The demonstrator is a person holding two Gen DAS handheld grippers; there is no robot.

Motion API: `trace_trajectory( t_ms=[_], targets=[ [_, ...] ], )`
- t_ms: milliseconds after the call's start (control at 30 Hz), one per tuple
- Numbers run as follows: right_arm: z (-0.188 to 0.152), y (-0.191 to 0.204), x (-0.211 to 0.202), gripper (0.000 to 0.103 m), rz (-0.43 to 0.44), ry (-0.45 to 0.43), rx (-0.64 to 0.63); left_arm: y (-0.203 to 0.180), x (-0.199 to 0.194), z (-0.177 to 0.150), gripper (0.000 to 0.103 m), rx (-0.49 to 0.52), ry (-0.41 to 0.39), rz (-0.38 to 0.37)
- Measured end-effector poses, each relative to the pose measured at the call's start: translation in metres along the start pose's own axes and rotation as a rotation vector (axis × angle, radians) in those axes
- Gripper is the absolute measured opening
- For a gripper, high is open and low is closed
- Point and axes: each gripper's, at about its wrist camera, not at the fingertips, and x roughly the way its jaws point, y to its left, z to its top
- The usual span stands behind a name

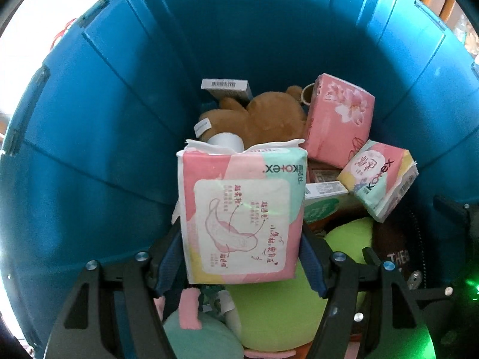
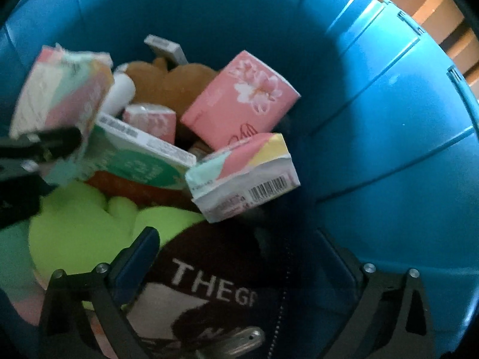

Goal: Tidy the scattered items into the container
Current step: 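Open both tools to drop the Kotex packs into the box, then withdraw both tools from the box back over the bed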

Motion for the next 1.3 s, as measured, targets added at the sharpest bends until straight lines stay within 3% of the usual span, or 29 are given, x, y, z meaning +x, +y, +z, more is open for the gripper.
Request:
trace_trajectory(
  t_ms=[200,333,400,667,1067,1167,1300],
  targets=[
    [0.001,-0.003,-0.004,0.103,0.025,-0.001,0.016,0.003,-0.023,0.000,0.069,0.001,-0.113,0.031],
    [0.001,-0.004,-0.007,0.103,0.033,-0.003,0.022,0.006,-0.037,-0.001,0.069,-0.023,-0.160,-0.055],
    [0.001,-0.005,-0.007,0.103,0.033,-0.002,0.021,0.008,-0.036,0.000,0.069,-0.027,-0.131,-0.065],
    [0.003,-0.005,-0.008,0.103,0.042,-0.003,0.028,0.009,-0.050,-0.001,0.069,0.004,-0.194,-0.018],
    [0.004,-0.004,-0.011,0.103,0.075,0.008,0.056,0.012,-0.045,-0.007,0.069,-0.001,-0.090,0.009],
    [0.003,-0.004,-0.027,0.103,0.088,-0.002,0.073,0.016,-0.059,-0.019,0.069,0.003,-0.093,0.001],
    [-0.007,-0.004,-0.075,0.103,0.114,-0.090,0.078,0.023,-0.094,-0.043,0.069,0.007,-0.140,-0.064]
  ],
)
